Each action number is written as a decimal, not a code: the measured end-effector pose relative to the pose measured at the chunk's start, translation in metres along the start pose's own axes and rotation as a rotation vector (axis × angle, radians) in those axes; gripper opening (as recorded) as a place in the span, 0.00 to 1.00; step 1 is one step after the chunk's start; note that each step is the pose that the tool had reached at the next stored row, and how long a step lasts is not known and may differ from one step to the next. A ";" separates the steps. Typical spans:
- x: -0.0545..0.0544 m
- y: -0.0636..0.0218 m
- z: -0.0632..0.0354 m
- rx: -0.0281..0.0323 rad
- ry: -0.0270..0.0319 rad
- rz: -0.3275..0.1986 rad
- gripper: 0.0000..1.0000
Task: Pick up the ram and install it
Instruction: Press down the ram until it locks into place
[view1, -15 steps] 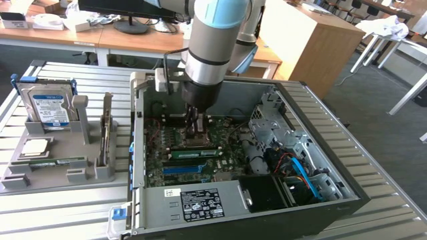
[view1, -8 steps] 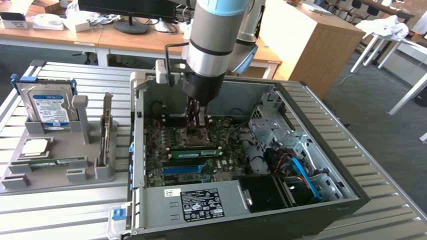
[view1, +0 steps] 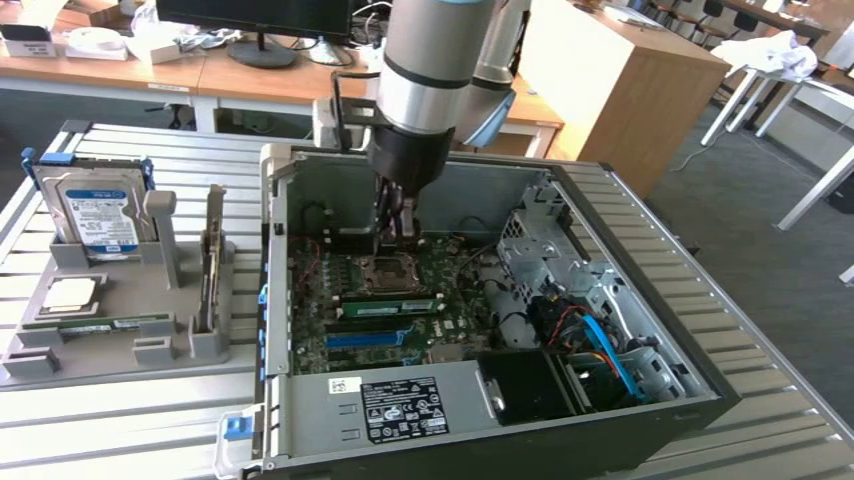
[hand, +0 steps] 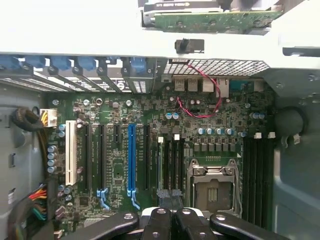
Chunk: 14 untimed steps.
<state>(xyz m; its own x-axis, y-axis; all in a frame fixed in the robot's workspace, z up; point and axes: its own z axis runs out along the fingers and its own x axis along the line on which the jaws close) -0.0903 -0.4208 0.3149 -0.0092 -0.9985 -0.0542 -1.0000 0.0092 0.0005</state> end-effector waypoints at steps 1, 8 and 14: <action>0.000 0.0000 -0.0023 0.0000 0.0005 0.000 0.10; -0.001 -0.0001 -0.0168 0.0002 0.0040 0.003 0.10; -0.002 -0.0002 -0.0284 0.0003 0.0055 0.004 0.10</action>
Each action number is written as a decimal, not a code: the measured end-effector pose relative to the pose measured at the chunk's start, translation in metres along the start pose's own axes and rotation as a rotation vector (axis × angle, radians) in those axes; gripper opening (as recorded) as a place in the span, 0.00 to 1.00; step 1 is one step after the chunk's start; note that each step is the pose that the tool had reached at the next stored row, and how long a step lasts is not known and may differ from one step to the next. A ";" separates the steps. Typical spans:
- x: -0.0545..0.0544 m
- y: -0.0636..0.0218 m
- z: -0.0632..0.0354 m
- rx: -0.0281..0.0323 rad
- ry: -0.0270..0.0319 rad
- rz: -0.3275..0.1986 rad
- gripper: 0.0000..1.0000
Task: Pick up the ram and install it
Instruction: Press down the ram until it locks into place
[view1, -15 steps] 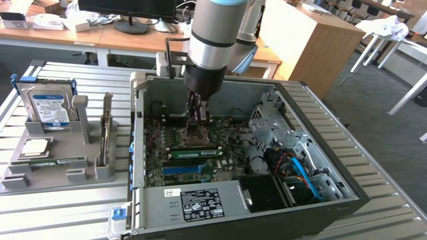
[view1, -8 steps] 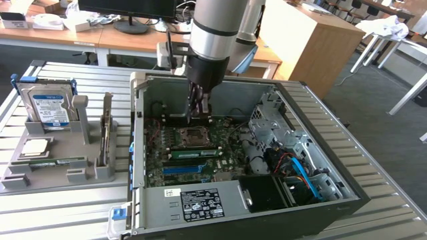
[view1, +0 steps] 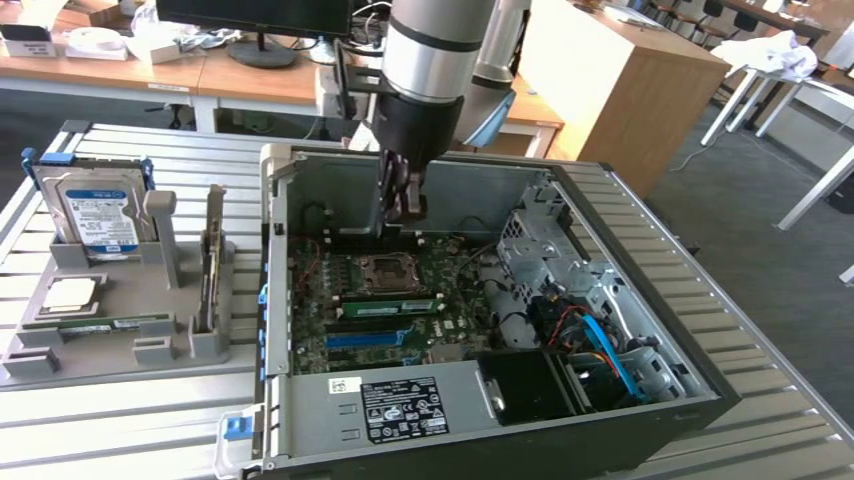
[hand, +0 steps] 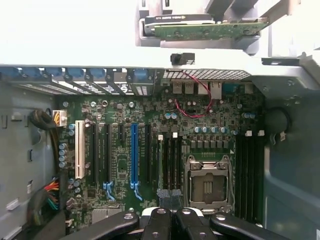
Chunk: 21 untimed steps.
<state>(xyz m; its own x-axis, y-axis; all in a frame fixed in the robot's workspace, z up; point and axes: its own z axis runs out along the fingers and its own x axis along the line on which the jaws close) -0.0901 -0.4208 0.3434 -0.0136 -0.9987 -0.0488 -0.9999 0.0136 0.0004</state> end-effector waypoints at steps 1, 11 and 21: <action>0.000 0.0000 -0.0017 0.0000 0.0001 0.000 0.10; 0.000 0.0000 -0.0078 0.0001 0.0007 0.001 0.10; -0.001 -0.0103 -0.0078 -0.0004 0.0008 0.001 0.10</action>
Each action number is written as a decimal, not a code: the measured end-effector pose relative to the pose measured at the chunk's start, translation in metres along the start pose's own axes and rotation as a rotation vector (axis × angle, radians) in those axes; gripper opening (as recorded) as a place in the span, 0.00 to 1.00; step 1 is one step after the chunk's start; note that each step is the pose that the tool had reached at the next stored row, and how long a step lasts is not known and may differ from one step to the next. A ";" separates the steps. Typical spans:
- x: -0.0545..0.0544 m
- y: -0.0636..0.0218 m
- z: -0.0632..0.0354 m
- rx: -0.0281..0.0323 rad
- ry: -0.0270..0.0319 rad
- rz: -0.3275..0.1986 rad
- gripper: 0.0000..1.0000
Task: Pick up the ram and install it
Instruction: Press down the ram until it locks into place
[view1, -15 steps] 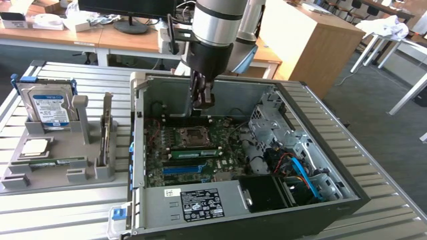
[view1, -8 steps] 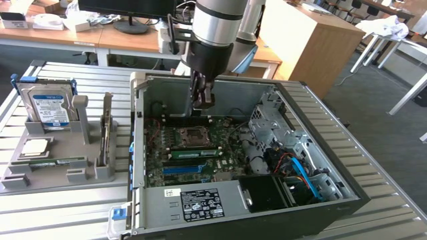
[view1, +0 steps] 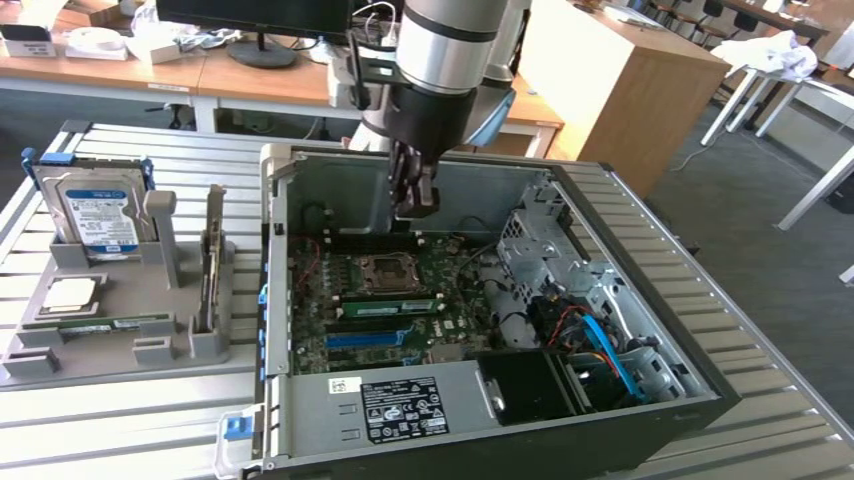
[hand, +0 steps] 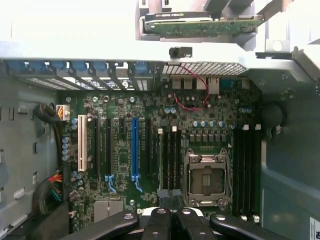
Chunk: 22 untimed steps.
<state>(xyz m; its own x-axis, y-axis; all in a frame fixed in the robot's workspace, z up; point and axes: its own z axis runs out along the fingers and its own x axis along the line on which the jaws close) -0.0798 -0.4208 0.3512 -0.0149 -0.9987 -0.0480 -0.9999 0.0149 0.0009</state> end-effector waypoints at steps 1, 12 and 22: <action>0.000 -0.0015 0.0000 -0.0001 0.0000 0.000 0.10; 0.000 -0.0214 0.0000 -0.0018 0.0000 0.000 0.10; -0.001 -0.0383 0.0000 -0.0038 0.0000 0.000 0.10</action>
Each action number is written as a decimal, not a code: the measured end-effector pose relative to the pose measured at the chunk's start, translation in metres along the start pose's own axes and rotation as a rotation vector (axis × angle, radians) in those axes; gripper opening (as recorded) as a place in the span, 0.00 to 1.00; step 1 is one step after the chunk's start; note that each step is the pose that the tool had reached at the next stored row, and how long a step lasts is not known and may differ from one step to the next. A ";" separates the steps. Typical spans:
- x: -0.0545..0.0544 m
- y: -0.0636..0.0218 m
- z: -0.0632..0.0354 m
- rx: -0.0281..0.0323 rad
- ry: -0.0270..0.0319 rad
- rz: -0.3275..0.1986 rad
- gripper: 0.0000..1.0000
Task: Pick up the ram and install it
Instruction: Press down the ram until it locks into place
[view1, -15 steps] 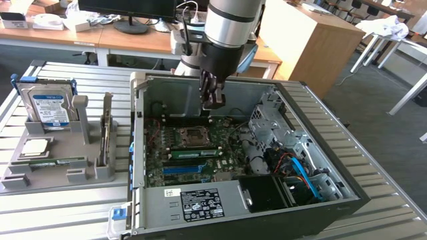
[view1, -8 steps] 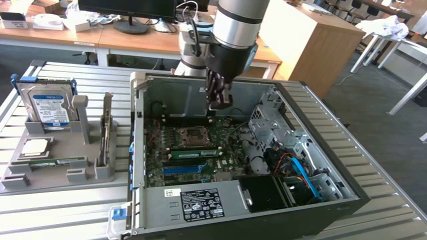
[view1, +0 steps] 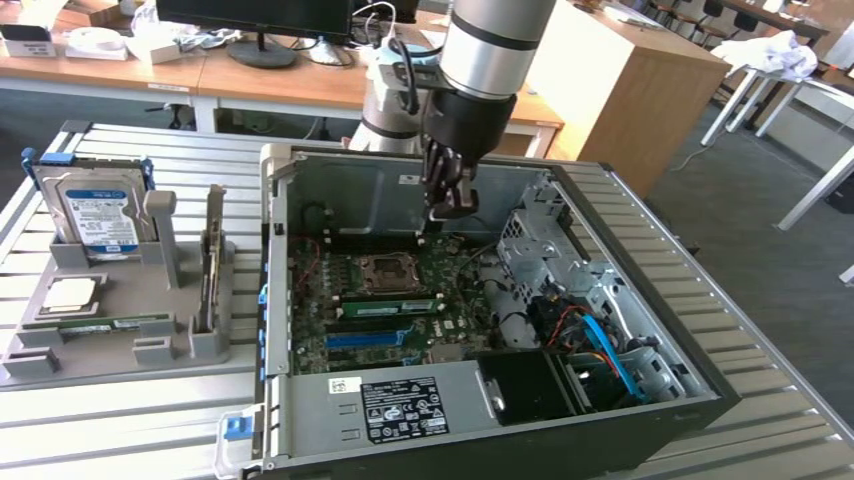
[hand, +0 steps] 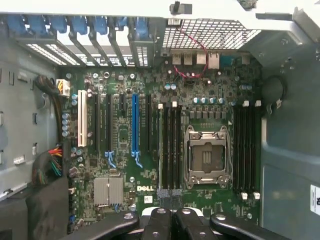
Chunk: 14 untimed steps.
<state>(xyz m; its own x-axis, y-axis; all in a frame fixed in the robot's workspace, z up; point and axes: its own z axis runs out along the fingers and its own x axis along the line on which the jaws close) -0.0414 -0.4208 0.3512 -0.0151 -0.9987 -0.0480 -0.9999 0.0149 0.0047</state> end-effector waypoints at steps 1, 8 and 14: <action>0.000 -0.0007 0.0000 -0.0001 0.0000 0.000 0.10; 0.000 -0.0007 0.0000 0.0000 -0.0001 0.000 0.10; 0.000 -0.0007 0.0000 -0.0001 0.0000 0.000 0.10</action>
<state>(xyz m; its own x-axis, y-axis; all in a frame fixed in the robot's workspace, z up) -0.0407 -0.4208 0.3512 -0.0151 -0.9987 -0.0480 -0.9999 0.0149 0.0048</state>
